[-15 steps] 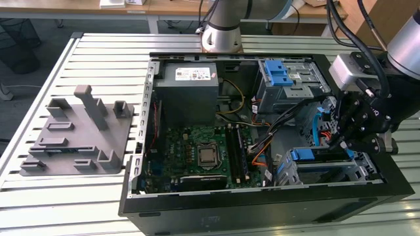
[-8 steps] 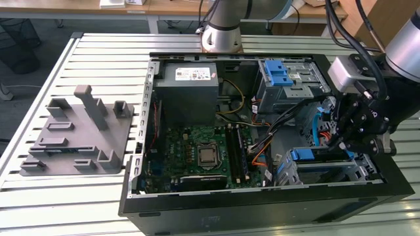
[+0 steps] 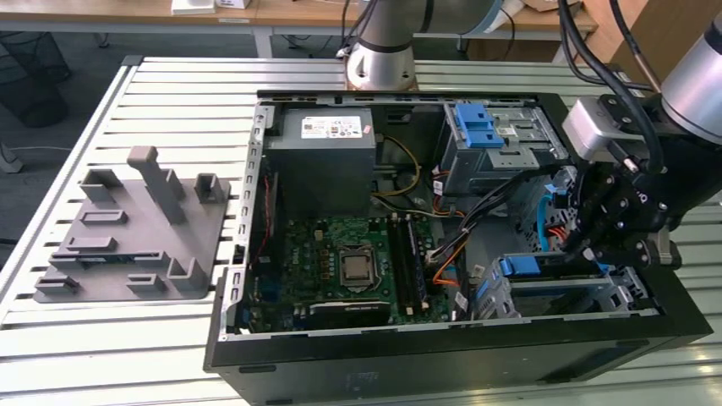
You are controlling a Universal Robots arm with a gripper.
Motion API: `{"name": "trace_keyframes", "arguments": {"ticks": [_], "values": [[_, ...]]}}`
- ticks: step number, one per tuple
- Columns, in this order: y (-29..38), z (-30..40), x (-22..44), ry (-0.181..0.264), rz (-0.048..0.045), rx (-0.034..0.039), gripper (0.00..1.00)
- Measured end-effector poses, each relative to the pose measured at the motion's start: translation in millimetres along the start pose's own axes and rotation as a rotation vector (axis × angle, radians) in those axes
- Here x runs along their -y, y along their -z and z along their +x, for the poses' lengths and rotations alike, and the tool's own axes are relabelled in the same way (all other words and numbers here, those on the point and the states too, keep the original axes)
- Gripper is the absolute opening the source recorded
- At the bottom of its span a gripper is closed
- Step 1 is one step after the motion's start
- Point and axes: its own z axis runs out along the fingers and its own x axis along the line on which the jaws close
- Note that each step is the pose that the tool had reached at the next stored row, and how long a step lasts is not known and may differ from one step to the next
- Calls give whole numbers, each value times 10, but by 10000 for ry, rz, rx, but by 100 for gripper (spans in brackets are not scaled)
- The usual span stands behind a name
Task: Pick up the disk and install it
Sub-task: 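Insert the first disk wire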
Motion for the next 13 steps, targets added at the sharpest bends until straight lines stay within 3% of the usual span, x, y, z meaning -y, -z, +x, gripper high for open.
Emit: {"name": "trace_keyframes", "arguments": {"ticks": [1, 8, 10, 12, 13], "values": [[10, 0, 0, 0, 0, 3, 24], [175, 4, -8, 0, 0, -3, 24], [176, 4, -8, 0, 0, 0, 22], [176, 4, -8, 1, 0, 1, 11], [177, 4, -8, 1, 0, -1, 11]]}}
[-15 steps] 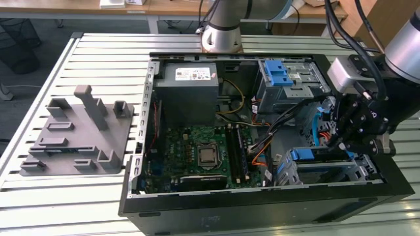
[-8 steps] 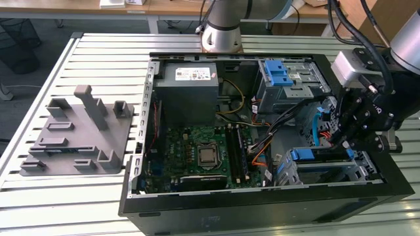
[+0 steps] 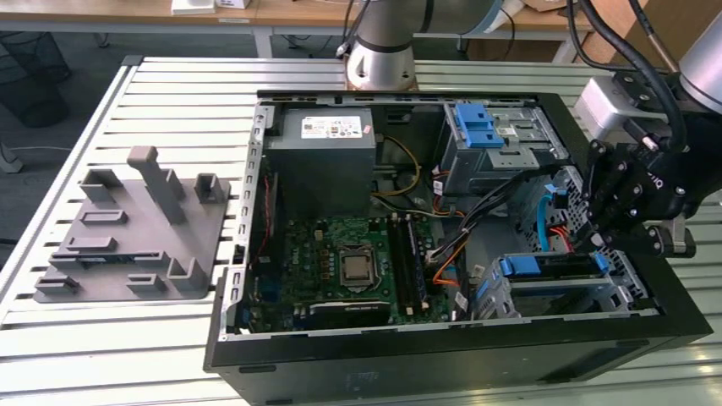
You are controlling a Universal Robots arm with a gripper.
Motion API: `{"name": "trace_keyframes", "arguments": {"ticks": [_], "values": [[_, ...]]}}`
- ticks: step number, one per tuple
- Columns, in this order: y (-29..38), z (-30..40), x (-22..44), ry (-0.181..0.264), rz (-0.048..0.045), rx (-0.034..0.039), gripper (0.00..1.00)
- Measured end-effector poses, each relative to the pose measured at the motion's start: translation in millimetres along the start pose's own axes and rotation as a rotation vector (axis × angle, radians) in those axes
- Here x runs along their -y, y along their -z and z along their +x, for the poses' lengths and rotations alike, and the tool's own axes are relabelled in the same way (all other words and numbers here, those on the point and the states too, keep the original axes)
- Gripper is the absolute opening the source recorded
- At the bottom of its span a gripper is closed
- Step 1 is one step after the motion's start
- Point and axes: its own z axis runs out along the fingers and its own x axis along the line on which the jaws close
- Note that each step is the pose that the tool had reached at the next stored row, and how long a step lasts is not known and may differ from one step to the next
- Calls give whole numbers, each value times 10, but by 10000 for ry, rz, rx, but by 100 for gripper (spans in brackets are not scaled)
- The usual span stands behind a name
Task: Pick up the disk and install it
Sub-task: 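Insert the first disk wire, then insert the second disk wire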
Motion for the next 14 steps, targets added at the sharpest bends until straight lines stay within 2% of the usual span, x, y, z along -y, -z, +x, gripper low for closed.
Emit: {"name": "trace_keyframes", "arguments": {"ticks": [14], "values": [[6, 0, -4, 0, 0, -2, 11]]}}
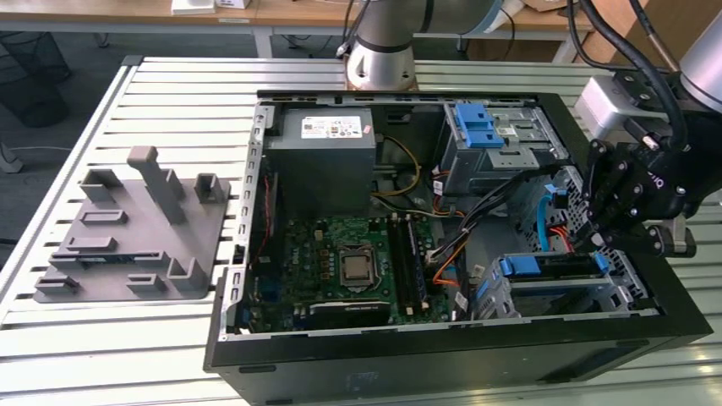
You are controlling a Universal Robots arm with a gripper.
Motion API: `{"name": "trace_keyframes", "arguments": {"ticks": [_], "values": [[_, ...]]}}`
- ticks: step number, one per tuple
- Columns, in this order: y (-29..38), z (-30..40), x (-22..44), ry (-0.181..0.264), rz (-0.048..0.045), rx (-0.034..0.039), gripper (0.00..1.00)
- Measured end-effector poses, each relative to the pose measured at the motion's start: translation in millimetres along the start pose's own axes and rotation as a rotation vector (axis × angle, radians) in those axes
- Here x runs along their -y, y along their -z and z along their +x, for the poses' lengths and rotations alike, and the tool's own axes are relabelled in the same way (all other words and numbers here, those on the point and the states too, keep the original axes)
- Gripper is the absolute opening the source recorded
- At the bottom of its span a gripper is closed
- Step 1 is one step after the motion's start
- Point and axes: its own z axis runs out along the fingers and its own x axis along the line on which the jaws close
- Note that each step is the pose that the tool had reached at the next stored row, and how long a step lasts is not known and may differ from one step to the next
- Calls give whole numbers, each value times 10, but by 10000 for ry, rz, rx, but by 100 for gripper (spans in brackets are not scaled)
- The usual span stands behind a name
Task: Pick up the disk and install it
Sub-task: 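Insert the second disk wire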
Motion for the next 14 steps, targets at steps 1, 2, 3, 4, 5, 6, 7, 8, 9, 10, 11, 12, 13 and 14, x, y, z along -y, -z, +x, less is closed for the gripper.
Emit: {"name": "trace_keyframes", "arguments": {"ticks": [1, 2, 3, 4, 5, 6, 7, 8, 9, 10, 11, 12, 13, 14], "values": [[0, 0, -8, -1, 4, 0, 11], [-1, 1, -16, -1, 10, 1, 11], [-2, 2, -24, -1, 20, 2, 11], [-2, 3, -35, -1, 34, 2, 11], [-5, 5, -47, -1, 50, 6, 11], [-6, 6, -60, -2, 64, 6, 11], [-7, 8, -72, -2, 81, 8, 11], [-8, 9, -84, -2, 95, 8, 11], [-9, 11, -100, -2, 106, 8, 11], [-10, 12, -107, -3, 110, 11, 11], [-11, 13, -113, -2, 116, 11, 11], [-9, 13, -121, -2, 126, 10, 11], [2, 14, -125, -3, 131, 8, 11], [28, 14, -128, -3, 134, 9, 11]]}}
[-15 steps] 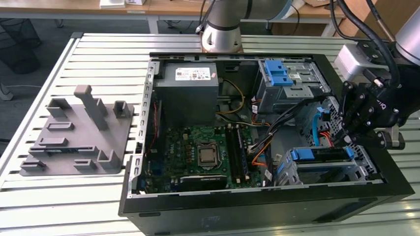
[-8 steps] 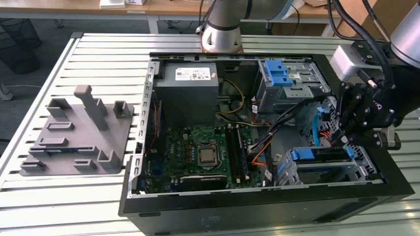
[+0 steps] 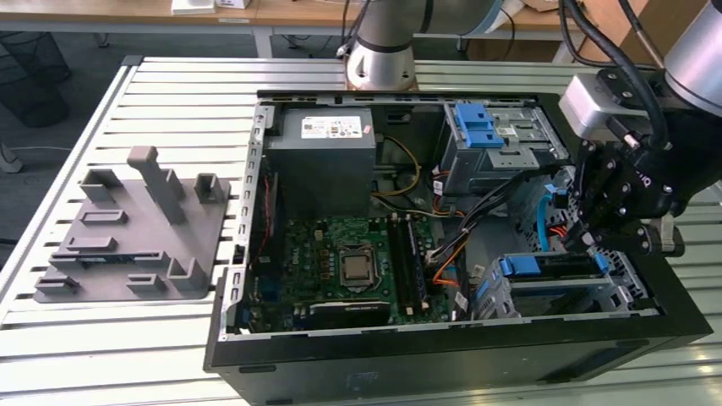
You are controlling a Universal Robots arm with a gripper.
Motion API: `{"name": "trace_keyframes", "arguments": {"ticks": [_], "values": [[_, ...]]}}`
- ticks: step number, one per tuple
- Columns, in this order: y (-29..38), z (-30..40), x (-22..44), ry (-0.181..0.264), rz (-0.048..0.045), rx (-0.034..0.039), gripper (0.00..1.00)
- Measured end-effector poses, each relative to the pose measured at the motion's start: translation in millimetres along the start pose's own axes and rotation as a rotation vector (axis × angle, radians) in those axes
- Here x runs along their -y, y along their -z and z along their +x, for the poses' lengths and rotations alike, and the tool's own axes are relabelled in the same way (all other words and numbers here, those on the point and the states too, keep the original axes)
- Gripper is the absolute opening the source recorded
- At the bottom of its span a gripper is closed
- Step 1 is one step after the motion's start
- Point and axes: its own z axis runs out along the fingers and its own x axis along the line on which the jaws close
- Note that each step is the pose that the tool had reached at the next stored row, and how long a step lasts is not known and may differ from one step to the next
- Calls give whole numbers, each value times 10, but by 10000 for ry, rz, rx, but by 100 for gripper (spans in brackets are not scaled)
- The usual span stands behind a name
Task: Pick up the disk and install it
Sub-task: 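Insert the second disk wire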
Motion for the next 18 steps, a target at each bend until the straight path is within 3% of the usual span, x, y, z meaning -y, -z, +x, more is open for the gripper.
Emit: {"name": "trace_keyframes", "arguments": {"ticks": [4, 6, 11, 13, 18], "values": [[134, 3, -11, -1, 14, 4, 11], [153, 5, -32, -2, 48, 8, 11], [156, 17, -181, -4, 172, 15, 11], [190, 18, -197, -4, 196, 17, 11], [345, -3, -207, -4, 206, 19, 11]]}}
